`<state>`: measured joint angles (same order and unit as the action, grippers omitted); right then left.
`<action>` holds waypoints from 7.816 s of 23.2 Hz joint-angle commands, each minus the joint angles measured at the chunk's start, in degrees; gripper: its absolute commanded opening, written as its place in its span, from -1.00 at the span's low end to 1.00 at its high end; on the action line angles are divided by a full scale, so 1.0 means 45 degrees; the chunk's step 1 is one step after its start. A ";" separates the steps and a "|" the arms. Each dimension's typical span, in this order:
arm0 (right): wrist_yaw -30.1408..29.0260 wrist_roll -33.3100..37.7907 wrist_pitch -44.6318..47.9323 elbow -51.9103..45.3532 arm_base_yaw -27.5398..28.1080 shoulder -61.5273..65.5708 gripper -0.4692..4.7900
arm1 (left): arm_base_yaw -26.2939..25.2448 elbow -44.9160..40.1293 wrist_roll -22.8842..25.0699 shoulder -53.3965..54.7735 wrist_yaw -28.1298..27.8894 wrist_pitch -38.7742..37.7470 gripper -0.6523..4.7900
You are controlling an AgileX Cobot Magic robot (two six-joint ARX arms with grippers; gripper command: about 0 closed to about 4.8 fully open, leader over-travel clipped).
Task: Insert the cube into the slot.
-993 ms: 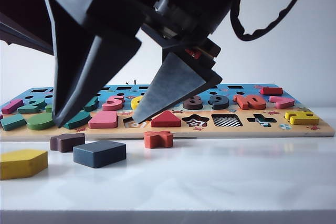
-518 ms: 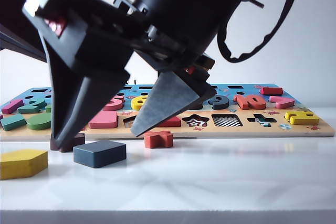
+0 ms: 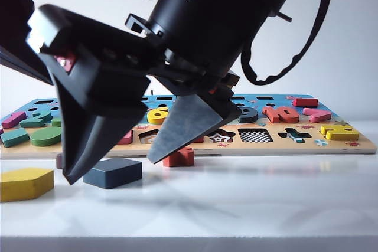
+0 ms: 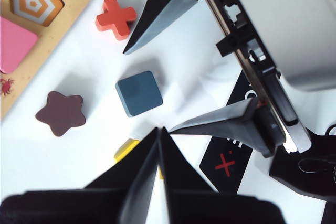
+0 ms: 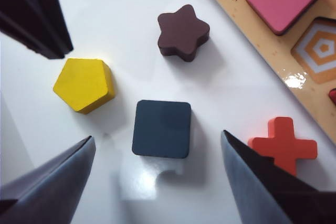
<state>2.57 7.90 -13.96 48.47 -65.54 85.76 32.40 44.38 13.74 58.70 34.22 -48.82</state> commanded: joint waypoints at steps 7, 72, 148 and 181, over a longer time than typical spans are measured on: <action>0.0005 -0.0049 0.0340 0.0019 -0.0024 0.0000 0.54 | -0.0005 0.0034 0.0092 0.0000 0.0102 -0.0019 -0.70; 0.0340 -0.9709 -0.3866 0.0019 0.3050 -0.4726 -0.35 | -0.0423 0.0102 0.0087 -0.0107 -0.1112 0.4362 -0.70; -0.0520 -1.3119 -0.2069 -0.0029 0.5756 -0.1914 -0.56 | -0.0413 0.0097 0.0039 -0.0107 -0.1151 0.6018 -0.70; -0.1447 -1.2886 -0.2618 -0.0029 0.5853 -0.1919 -0.23 | -0.0398 0.0097 -0.0053 -0.0087 -0.1039 0.6815 -0.70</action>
<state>-2.74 -50.59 -25.78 48.36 -39.05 77.17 30.65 44.58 13.65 58.46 29.28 -18.98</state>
